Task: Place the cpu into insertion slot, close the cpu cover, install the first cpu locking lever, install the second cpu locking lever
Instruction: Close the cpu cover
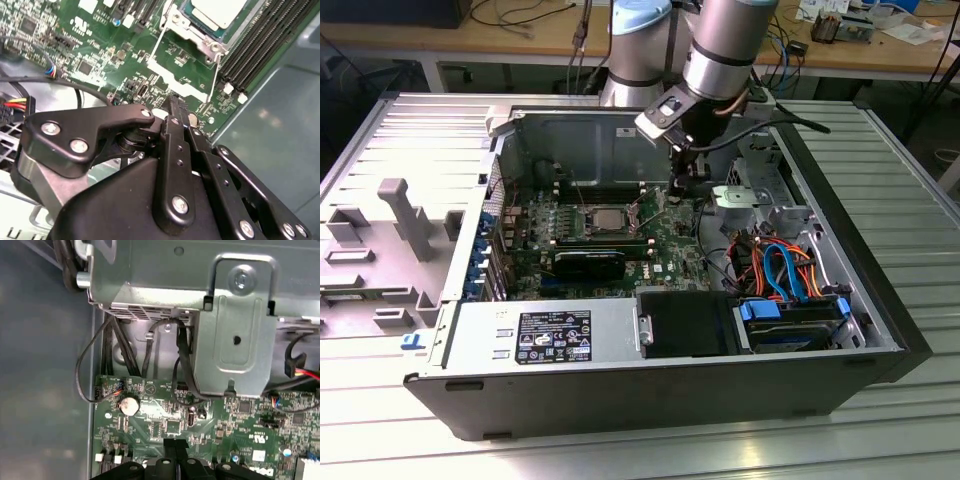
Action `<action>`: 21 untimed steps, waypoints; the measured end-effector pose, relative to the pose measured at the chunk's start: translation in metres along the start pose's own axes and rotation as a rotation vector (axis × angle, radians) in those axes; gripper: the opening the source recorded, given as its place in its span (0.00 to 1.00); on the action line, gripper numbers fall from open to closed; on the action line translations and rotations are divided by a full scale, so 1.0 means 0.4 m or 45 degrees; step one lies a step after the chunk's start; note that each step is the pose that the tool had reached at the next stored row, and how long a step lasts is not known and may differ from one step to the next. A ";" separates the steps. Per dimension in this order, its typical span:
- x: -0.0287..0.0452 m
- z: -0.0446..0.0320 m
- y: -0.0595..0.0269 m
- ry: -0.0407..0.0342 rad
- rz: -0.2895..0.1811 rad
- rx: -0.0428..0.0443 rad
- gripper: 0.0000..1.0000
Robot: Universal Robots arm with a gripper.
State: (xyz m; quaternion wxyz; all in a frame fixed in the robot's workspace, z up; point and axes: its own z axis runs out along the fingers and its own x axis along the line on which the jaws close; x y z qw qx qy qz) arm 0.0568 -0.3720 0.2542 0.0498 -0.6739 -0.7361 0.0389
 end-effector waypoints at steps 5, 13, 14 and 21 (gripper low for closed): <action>-0.001 0.013 -0.003 0.0160 -0.018 0.003 0.11; -0.011 0.020 -0.040 0.0382 -0.037 -0.001 0.11; -0.013 0.021 -0.045 0.0384 -0.037 -0.001 0.11; -0.017 0.029 -0.109 0.0444 -0.038 -0.006 0.11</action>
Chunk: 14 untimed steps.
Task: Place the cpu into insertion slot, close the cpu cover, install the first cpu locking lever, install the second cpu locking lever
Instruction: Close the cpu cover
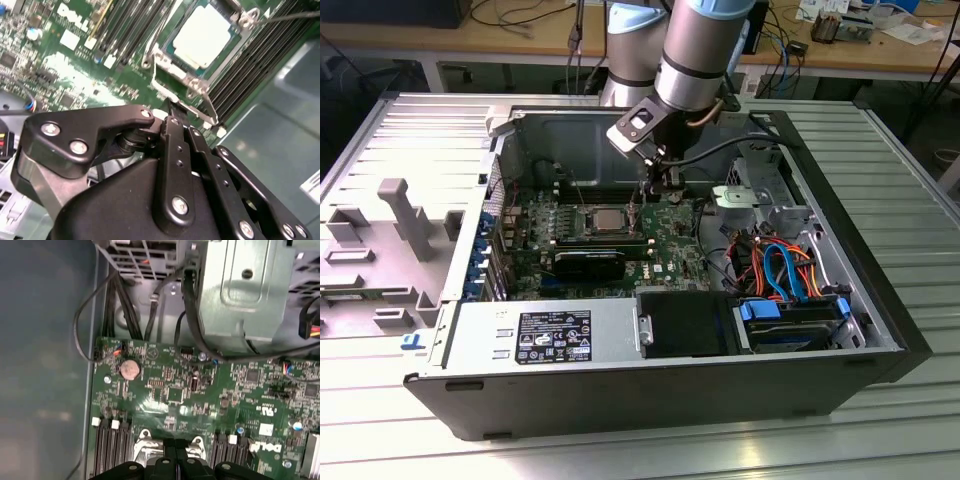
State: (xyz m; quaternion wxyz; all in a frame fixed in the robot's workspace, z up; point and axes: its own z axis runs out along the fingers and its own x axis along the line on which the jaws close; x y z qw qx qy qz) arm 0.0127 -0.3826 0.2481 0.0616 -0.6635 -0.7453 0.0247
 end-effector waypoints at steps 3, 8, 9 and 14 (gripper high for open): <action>0.000 0.003 -0.021 0.0025 -0.002 -0.001 0.11; -0.001 0.006 -0.036 0.0099 -0.013 -0.001 0.11; -0.001 0.008 -0.040 0.0121 -0.016 -0.002 0.11; -0.003 0.014 -0.065 0.0269 -0.027 -0.003 0.11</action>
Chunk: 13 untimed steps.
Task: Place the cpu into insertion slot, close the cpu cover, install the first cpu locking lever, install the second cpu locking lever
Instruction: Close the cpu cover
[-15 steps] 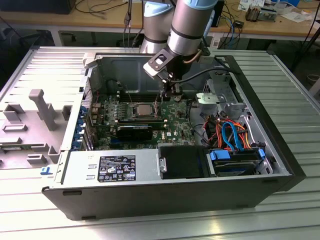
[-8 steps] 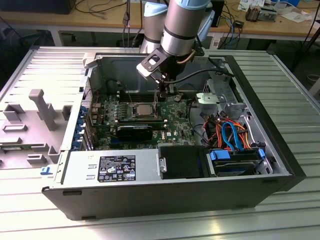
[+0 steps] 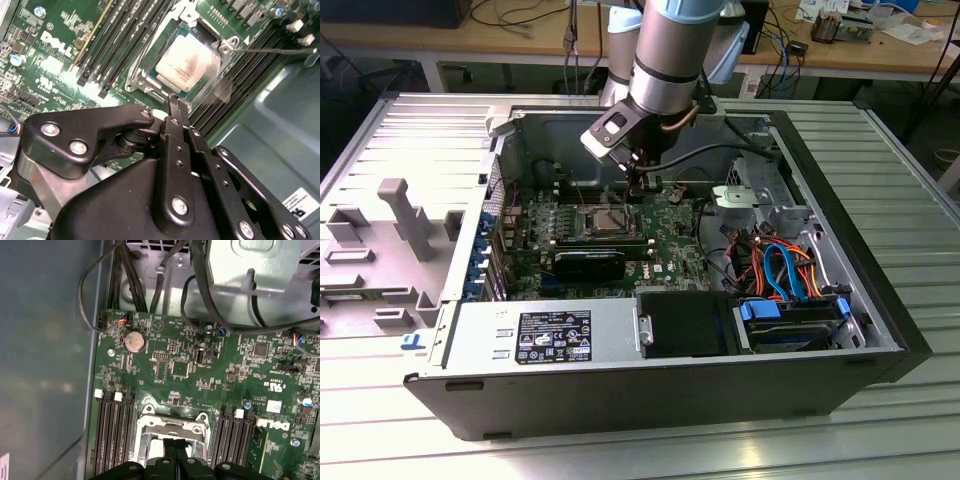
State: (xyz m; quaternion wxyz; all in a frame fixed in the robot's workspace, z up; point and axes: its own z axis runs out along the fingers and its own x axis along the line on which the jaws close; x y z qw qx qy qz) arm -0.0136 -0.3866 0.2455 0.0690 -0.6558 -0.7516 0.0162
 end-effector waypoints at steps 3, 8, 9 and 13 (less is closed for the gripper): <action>-0.002 0.008 -0.009 0.0024 -0.019 0.001 0.11; -0.003 0.033 -0.026 0.0041 -0.068 0.004 0.11; -0.002 0.036 -0.032 0.0048 -0.071 0.004 0.11; 0.001 0.050 -0.065 0.0065 -0.076 0.004 0.11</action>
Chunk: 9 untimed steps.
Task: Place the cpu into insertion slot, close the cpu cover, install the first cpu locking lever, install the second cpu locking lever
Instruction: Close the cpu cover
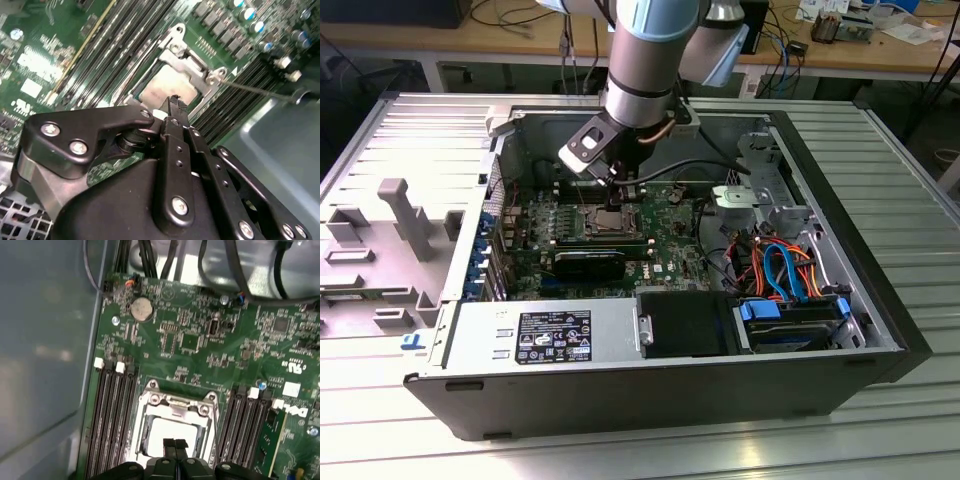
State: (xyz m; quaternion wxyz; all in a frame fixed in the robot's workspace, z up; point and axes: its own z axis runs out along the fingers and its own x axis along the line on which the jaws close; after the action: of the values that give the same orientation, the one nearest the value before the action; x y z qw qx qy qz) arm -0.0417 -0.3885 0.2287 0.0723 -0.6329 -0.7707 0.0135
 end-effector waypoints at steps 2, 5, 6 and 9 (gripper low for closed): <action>0.000 0.009 -0.004 -0.0001 -0.001 0.000 0.11; 0.003 0.022 -0.025 0.0000 -0.002 0.000 0.11; 0.004 0.025 -0.029 -0.0001 -0.002 0.000 0.11; 0.004 0.032 -0.036 0.0000 -0.003 0.000 0.11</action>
State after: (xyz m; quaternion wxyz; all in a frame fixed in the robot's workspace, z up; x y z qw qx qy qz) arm -0.0579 -0.3887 0.2178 0.0724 -0.6319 -0.7715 0.0135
